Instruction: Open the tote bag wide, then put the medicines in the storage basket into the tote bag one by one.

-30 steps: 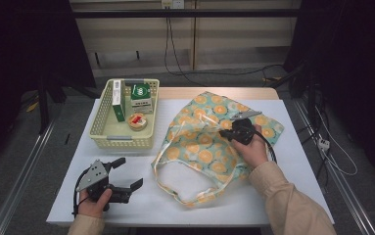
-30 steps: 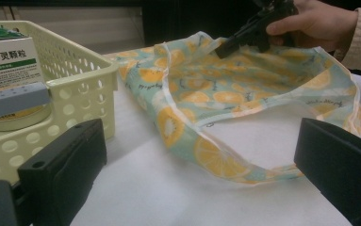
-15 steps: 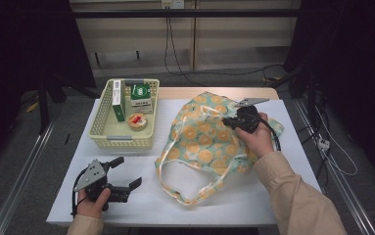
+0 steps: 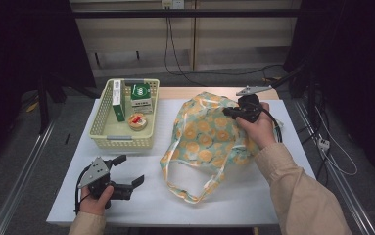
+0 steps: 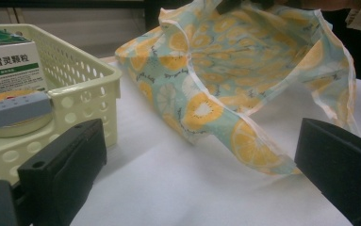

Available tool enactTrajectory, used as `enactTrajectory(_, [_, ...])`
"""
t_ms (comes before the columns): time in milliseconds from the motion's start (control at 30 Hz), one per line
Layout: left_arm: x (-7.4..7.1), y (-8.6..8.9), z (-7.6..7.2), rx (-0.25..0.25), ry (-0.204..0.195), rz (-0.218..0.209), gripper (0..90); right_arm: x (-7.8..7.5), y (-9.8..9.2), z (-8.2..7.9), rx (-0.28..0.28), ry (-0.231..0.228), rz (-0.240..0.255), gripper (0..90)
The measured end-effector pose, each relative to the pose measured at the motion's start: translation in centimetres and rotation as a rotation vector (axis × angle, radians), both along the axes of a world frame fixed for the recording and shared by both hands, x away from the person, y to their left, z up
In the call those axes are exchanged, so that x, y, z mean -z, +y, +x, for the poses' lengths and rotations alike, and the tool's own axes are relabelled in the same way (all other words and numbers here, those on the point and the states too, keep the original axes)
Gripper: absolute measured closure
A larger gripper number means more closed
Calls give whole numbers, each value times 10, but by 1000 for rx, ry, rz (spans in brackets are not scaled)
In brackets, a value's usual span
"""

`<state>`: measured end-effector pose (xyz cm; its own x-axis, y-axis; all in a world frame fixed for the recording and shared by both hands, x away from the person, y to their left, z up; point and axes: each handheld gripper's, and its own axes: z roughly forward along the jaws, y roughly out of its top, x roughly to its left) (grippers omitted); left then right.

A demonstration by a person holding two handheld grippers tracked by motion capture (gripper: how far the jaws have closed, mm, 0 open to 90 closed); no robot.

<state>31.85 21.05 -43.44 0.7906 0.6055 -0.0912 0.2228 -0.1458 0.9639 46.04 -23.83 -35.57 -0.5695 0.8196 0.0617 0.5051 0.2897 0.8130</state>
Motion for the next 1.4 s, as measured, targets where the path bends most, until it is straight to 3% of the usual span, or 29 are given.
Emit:
enactTrajectory(433, [-5,-8,6,25,5,-1,25,2,-3,-8,-76,8,23,898])
enactTrajectory(800, [-16,-9,13,31,6,-16,25,9,-5,-14,-72,21,46,898])
enactTrajectory(1033, [-25,-13,25,28,50,-43,26,12,-9,-16,-68,25,57,898])
enactTrajectory(1400, [-47,-15,38,32,55,-60,27,12,-13,-19,-64,27,57,898])
